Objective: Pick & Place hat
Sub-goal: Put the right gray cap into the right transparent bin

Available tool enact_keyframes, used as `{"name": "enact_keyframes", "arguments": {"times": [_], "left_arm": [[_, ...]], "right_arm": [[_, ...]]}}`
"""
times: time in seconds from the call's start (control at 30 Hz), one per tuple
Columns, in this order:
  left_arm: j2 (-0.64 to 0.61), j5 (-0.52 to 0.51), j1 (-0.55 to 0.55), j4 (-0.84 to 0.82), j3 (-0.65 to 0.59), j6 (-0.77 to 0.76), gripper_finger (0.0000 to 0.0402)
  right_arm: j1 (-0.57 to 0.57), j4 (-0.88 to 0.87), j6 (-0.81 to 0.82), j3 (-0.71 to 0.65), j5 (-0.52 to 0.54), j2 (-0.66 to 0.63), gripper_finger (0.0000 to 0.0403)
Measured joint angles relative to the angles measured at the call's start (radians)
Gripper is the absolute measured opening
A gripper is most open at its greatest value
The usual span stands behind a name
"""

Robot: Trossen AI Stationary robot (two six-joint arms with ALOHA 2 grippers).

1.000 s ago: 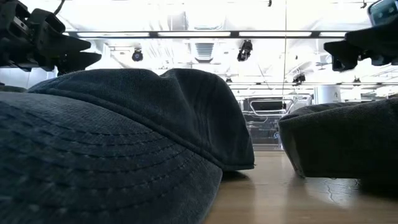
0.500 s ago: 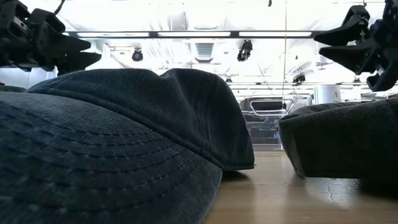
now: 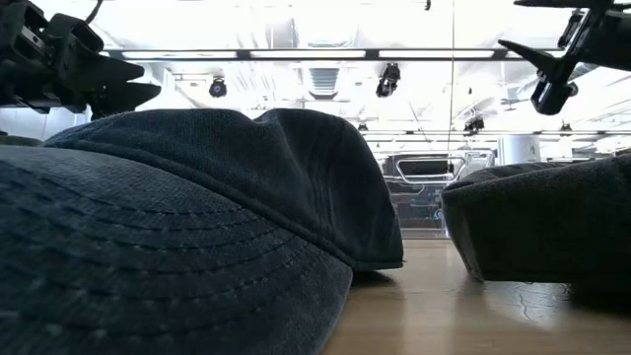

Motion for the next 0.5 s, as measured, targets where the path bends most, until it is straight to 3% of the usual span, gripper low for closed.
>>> {"name": "enact_keyframes", "arguments": {"times": [0.23, 0.4, 0.5], "left_arm": [[0.000, 0.001, 0.000, -0.003, 0.000, 0.000, 0.0176], [0.000, 0.002, 0.000, -0.004, 0.000, 0.000, 0.0176], [0.001, 0.002, 0.000, -0.005, 0.000, 0.000, 0.0176]], "right_arm": [[0.000, 0.085, -0.034, -0.001, 0.097, 0.022, 0.0206], [0.012, -0.017, 0.159, 0.047, -0.071, 0.125, 0.0206], [0.043, -0.263, 0.317, 0.167, -0.123, 0.264, 0.0205]]}}
